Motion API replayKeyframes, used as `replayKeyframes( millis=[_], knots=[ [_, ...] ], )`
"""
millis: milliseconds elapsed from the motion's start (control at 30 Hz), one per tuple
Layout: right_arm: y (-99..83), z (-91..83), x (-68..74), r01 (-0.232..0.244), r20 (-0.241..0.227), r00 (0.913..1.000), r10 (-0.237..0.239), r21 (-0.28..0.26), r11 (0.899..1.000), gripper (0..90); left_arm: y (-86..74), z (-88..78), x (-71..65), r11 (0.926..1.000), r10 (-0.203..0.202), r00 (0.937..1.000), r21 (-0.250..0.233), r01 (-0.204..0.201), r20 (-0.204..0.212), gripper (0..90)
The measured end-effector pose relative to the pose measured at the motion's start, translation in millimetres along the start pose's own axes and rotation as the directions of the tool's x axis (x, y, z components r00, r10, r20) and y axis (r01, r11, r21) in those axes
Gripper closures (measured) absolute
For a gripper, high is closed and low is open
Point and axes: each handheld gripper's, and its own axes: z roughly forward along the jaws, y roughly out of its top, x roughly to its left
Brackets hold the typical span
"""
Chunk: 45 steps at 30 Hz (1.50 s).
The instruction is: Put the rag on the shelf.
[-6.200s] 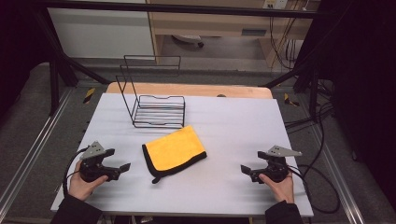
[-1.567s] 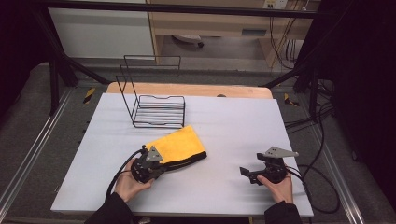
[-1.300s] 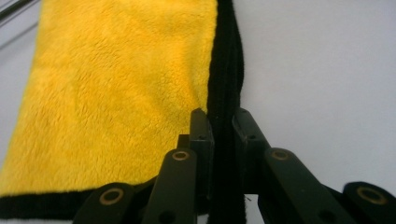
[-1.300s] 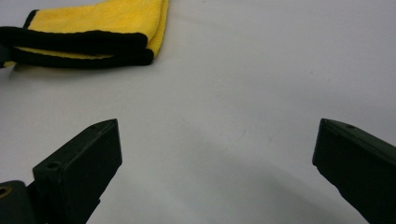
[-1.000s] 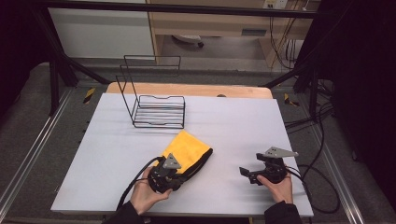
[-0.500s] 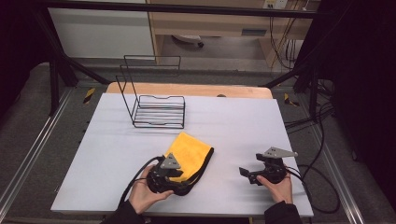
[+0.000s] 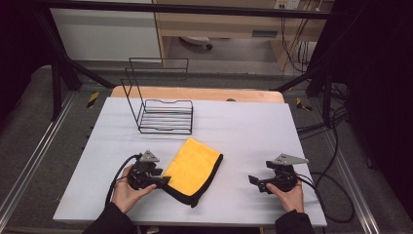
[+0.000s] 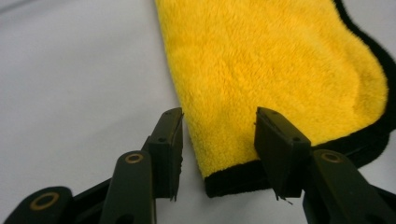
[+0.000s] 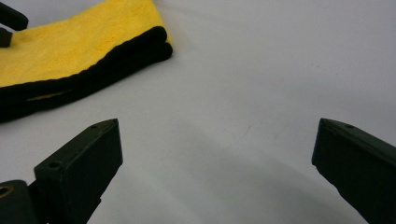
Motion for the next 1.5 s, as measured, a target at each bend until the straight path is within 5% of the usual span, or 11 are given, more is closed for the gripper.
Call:
replayKeyframes(
  millis=[300,533,1300,1500],
  knots=[
    [0.5,0.9,3.3,-0.006,-0.004,1.0,0.006,0.001,1.0,2.5,-2.6,3.9,2.9,0.9996,-0.028,0.9987,0.0,0.028,0.043,67.9],
    [2.3,3.7,8.8,-0.008,-0.01,0.9999,0.009,0.006,1.0,2.6,-3.3,-1.5,-2.2,0.9995,-0.03,0.9993,0.008,0.03,0.025,82.0],
    [3.5,5.7,14.5,-0.018,-0.006,0.9998,0.018,0.019,1.0,2.8,-49.7,-30.7,-32.9,0.9967,-0.064,0.9976,-0.049,0.065,0.024,82.5],
    [3.5,6.0,14.0,-0.013,-0.002,0.9999,0.013,0.021,1.0,2.8,-48.9,-32.4,-31.4,0.9982,-0.011,0.9999,-0.059,0.012,0.012,75.6]
  ],
)
